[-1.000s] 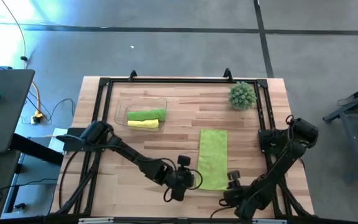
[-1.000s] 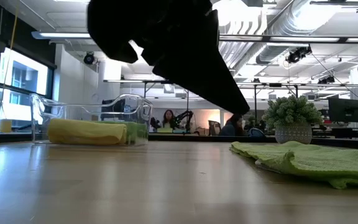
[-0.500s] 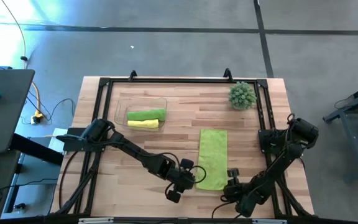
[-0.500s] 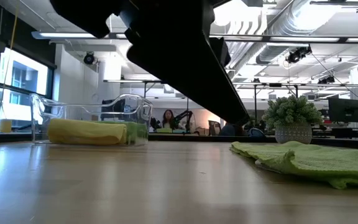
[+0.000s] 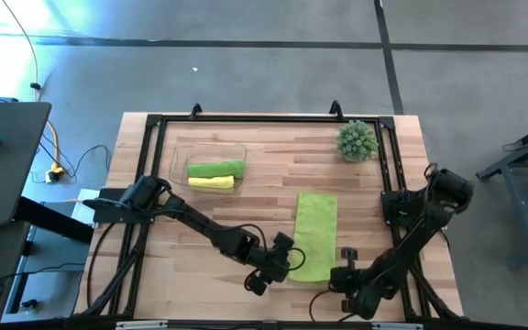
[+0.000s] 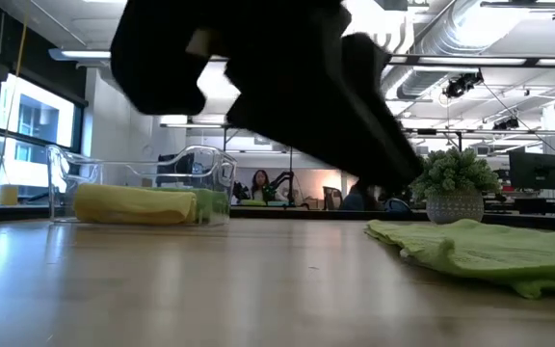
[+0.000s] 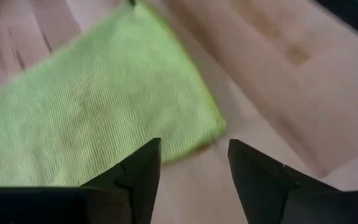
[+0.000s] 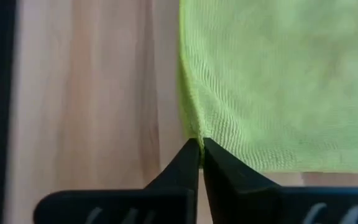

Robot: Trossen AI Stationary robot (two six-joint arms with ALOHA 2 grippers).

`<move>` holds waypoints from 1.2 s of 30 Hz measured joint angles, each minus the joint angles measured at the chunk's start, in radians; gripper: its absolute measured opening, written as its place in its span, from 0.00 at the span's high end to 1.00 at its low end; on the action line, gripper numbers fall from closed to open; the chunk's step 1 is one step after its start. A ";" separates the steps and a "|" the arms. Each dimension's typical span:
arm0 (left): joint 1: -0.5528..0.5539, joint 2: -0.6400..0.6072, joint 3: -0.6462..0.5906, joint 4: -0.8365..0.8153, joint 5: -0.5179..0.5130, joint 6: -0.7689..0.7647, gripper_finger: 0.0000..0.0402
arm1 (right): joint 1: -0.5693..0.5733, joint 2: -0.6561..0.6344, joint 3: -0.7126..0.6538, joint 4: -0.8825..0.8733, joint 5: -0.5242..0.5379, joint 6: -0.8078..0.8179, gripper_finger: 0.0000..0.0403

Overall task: Roll microfiber towels into tight, uniform cylinder then place into a basket
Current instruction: Roll the green towel

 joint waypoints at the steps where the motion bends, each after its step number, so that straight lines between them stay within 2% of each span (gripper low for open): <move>1: -0.002 0.005 0.000 0.018 0.000 0.021 0.56 | 0.003 -0.018 0.001 -0.005 0.020 0.024 0.99; 5: -0.012 0.014 0.000 0.042 -0.043 0.053 0.57 | 0.014 -0.081 0.002 -0.076 0.113 0.163 0.99; 9: -0.020 0.013 0.000 0.066 -0.095 0.052 0.57 | 0.001 -0.094 0.001 -0.249 0.106 0.458 1.00; 13: -0.023 0.013 0.000 0.113 -0.111 0.070 0.57 | -0.026 -0.094 -0.032 -0.281 0.099 0.586 1.00; 20: -0.018 0.015 0.000 0.138 -0.110 0.076 0.57 | -0.093 -0.094 -0.094 -0.247 0.068 0.597 1.00; 24: 0.002 0.049 0.000 0.242 -0.110 0.068 0.57 | -0.102 -0.095 -0.095 -0.242 0.056 0.567 1.00; 29: 0.038 0.094 0.000 0.364 -0.107 -0.010 0.57 | -0.111 -0.095 -0.095 -0.241 0.021 0.567 1.00; 36: 0.067 0.149 -0.002 0.380 -0.070 -0.090 0.57 | -0.119 -0.094 -0.095 -0.242 0.020 0.565 1.00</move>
